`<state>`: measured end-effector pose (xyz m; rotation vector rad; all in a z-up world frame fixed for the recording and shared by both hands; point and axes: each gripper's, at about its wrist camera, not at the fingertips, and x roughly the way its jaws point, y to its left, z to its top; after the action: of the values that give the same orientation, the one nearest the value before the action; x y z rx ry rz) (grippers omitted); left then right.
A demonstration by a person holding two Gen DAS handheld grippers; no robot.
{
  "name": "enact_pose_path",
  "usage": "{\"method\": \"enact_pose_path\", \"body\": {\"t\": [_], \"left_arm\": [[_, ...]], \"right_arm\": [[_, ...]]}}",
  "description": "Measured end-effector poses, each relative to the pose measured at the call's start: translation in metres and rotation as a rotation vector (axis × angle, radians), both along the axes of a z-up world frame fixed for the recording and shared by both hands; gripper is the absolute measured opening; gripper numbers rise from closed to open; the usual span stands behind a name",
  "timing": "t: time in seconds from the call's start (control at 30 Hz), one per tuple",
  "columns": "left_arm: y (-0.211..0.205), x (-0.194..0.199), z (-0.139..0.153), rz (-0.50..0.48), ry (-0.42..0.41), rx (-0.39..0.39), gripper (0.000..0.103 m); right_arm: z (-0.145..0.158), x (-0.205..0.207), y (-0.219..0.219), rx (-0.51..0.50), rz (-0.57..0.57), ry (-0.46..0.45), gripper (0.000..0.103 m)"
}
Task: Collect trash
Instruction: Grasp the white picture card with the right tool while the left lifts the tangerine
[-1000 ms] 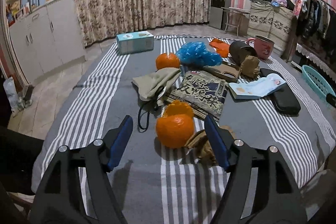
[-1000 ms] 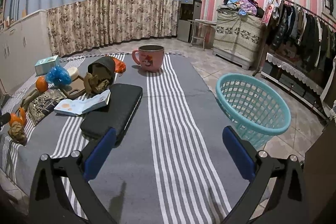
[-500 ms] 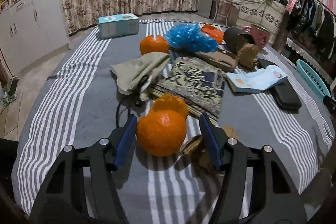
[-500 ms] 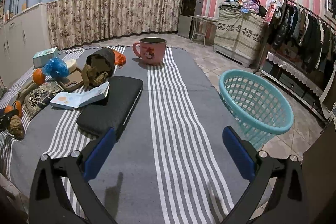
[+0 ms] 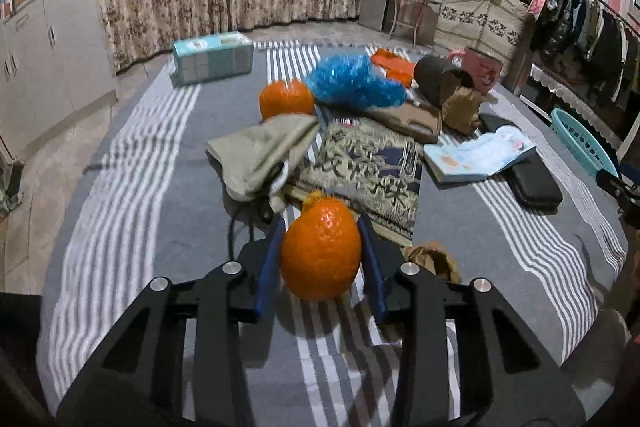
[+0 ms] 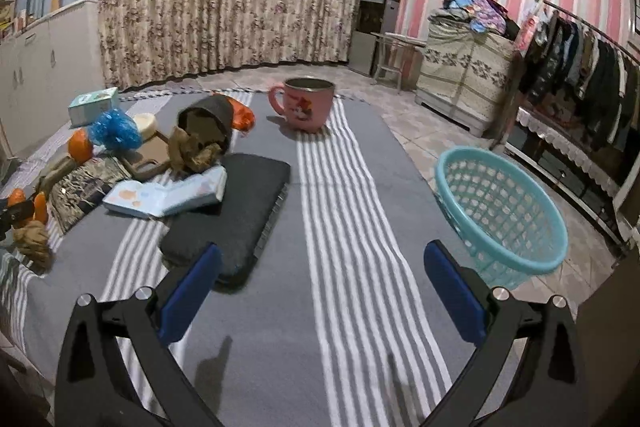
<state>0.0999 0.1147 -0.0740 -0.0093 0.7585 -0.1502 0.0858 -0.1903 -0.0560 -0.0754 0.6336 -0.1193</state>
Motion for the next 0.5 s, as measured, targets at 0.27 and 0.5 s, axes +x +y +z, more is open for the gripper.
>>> {"method": "enact_pose_path", "body": {"t": [0.27,0.5], "left_arm": [[0.021,0.004,0.028,0.051,-0.107,0.008,0.036],[0.033,0.013,0.037,0.080,-0.137,0.018,0.036]], "right_arm": [[-0.007,0.049,0.034,0.042,0.060,0.045,0.099],[-0.025,0.101,0.054,0.137,0.056,0.179,0.083]]}}
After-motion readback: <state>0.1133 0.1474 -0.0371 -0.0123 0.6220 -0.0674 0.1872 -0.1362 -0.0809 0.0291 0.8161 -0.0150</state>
